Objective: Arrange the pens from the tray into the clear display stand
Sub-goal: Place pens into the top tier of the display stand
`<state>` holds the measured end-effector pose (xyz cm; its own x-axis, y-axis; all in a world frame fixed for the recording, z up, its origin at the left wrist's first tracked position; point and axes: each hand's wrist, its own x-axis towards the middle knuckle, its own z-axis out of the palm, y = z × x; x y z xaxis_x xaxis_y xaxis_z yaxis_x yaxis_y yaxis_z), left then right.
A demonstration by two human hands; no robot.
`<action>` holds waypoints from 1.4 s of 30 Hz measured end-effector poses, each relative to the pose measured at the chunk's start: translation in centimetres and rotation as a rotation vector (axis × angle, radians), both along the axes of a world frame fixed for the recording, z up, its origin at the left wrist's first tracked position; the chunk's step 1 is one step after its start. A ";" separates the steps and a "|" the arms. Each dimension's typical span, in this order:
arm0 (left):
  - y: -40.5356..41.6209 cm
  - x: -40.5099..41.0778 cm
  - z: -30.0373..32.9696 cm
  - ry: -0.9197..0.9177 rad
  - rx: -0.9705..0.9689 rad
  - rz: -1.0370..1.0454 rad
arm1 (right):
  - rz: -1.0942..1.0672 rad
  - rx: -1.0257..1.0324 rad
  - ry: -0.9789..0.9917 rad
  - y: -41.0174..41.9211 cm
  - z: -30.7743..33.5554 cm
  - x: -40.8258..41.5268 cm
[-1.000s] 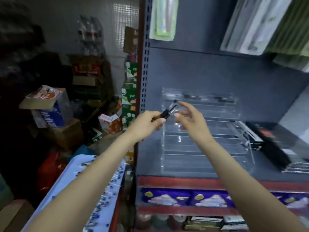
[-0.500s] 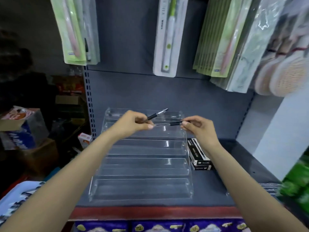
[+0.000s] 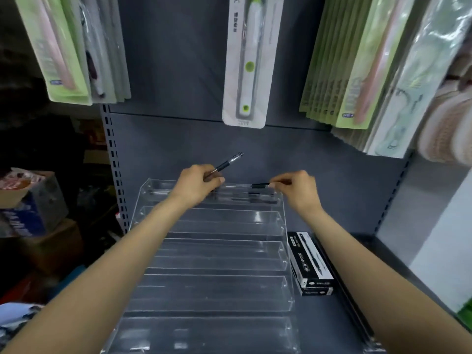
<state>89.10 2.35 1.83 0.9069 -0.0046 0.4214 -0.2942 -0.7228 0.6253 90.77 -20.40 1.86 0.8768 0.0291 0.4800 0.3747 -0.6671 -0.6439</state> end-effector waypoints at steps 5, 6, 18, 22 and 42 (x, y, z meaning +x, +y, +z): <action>0.0 1.3 -0.2 0.048 0.178 -0.044 | 0.057 -0.162 0.079 -0.3 0.0 2.5; 0.0 1.4 -0.2 0.048 0.189 -0.041 | 0.071 -0.189 0.097 -0.3 0.3 3.0; -0.3 1.6 -0.4 -0.031 0.063 -0.035 | 0.194 -0.510 0.253 0.2 1.3 5.9; -1.4 2.1 -0.4 0.005 0.100 -0.083 | 0.117 -0.205 0.135 -1.6 0.6 4.9; -3.1 3.4 -1.6 0.100 0.366 -0.224 | 0.108 0.303 0.346 -2.5 -3.5 3.9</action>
